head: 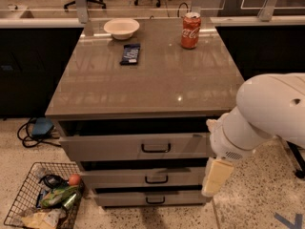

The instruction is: Open top drawer

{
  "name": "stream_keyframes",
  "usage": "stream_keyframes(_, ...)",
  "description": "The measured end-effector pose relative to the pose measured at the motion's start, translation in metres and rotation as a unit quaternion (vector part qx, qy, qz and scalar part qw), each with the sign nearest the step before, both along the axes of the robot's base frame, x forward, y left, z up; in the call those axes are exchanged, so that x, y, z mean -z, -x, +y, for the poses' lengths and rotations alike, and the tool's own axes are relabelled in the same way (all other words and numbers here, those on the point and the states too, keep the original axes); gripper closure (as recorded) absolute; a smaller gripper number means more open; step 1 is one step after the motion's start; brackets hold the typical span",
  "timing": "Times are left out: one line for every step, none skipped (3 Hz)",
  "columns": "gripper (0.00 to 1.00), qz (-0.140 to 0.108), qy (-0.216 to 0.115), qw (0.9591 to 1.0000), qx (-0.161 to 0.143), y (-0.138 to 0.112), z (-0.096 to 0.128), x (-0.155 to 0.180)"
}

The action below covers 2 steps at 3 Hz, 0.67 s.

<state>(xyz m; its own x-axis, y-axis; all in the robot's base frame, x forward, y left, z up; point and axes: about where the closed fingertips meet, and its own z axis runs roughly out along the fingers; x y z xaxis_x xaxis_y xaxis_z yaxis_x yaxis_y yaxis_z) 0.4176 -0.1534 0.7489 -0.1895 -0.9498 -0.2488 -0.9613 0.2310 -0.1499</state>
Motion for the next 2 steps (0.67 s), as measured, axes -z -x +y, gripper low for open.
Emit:
stream_keyframes(0.0,0.008,-0.001,0.9996,-0.027,0.001,0.024,0.023)
stream_keyframes(0.0,0.024,0.005,0.997,-0.074,-0.001,0.059,0.049)
